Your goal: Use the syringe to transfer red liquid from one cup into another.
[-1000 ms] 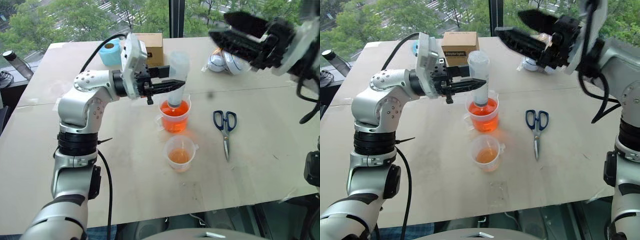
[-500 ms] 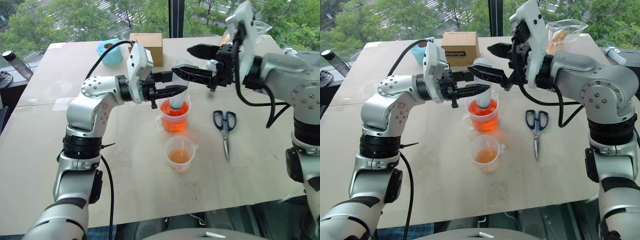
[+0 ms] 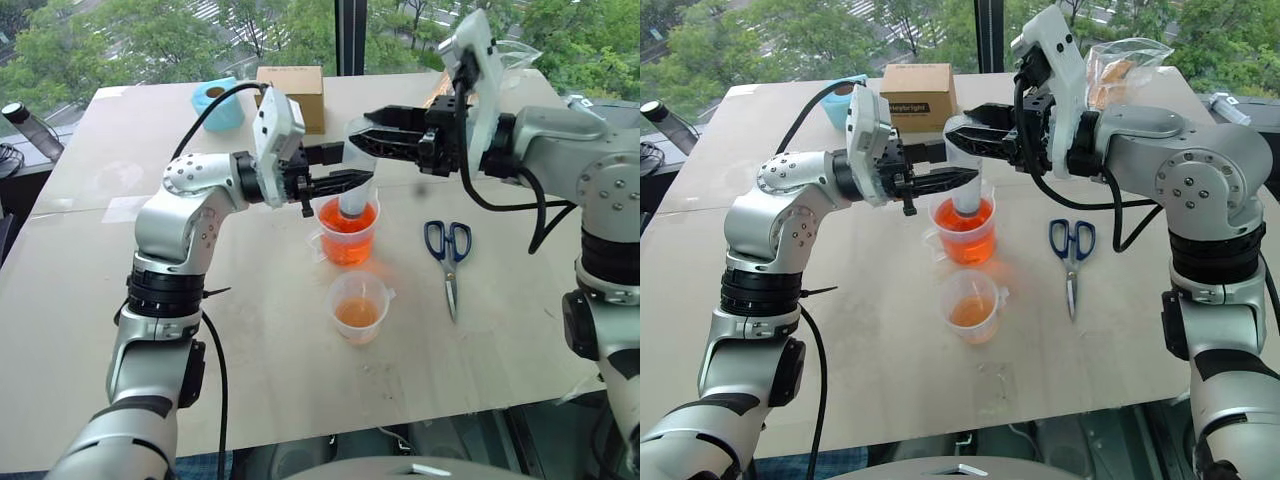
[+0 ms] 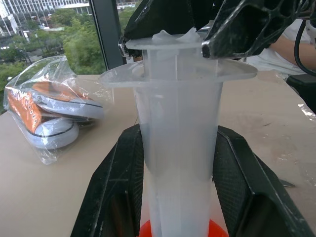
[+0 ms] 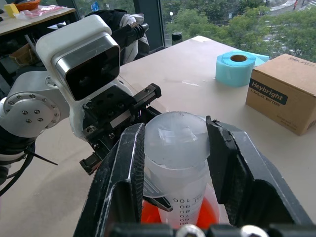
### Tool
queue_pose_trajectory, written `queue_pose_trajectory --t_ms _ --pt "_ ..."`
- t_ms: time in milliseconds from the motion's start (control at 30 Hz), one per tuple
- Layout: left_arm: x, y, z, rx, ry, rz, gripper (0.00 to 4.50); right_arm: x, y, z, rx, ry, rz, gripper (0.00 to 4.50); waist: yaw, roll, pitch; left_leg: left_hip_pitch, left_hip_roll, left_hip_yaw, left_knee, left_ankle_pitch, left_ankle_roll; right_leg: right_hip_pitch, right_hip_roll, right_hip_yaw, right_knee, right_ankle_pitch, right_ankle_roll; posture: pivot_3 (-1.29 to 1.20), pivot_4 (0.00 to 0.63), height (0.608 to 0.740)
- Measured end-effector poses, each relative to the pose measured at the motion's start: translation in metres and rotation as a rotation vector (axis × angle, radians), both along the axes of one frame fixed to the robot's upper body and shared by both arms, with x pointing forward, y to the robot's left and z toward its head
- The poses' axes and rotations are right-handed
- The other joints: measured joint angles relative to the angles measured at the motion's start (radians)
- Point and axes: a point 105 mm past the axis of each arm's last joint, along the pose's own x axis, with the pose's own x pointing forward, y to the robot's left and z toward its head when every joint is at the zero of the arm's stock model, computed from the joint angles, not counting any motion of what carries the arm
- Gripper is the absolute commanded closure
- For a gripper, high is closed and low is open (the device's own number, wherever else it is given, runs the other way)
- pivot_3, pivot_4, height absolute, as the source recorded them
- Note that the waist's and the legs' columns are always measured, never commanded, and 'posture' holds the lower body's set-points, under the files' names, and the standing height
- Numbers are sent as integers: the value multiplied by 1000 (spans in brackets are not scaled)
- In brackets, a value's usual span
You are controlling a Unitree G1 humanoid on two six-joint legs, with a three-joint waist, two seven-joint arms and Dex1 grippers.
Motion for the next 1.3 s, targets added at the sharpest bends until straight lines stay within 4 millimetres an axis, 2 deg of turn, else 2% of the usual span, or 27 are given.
queue_pose_trajectory --t_ms 433,1133,1167,1200,1233,1300 --pt "3 10 -4 -8 -26 38 2972 8 9 8 33 29 17 3127 -1 0 0 0 0 0 -1 0 0 0 0 0 0 0 0 0 150 740" --pt "8 9 -6 -37 -8 42 2972 10 3 15 81 32 5 3127 0 0 0 0 0 0 -1 0 0 0 0 -1 0 0 0 0 150 740" --pt "8 9 -6 -37 -10 38 2972 9 3 16 78 25 9 2074 0 0 0 0 0 0 -1 0 0 0 0 0 0 0 0 0 150 740" --pt "8 9 -6 -34 -10 35 2972 8 3 17 81 21 11 1795 -1 0 0 0 0 0 -1 0 0 0 0 0 0 0 0 0 150 740" --pt "7 7 -9 -23 0 23 2972 7 0 23 104 -4 9 1232 0 0 0 0 0 0 -1 0 0 0 0 0 0 0 0 0 150 740" --pt "7 6 -13 -17 14 16 2972 6 -5 31 134 -36 2 425 0 0 0 0 0 0 -1 0 0 0 0 -1 0 0 0 0 150 740"
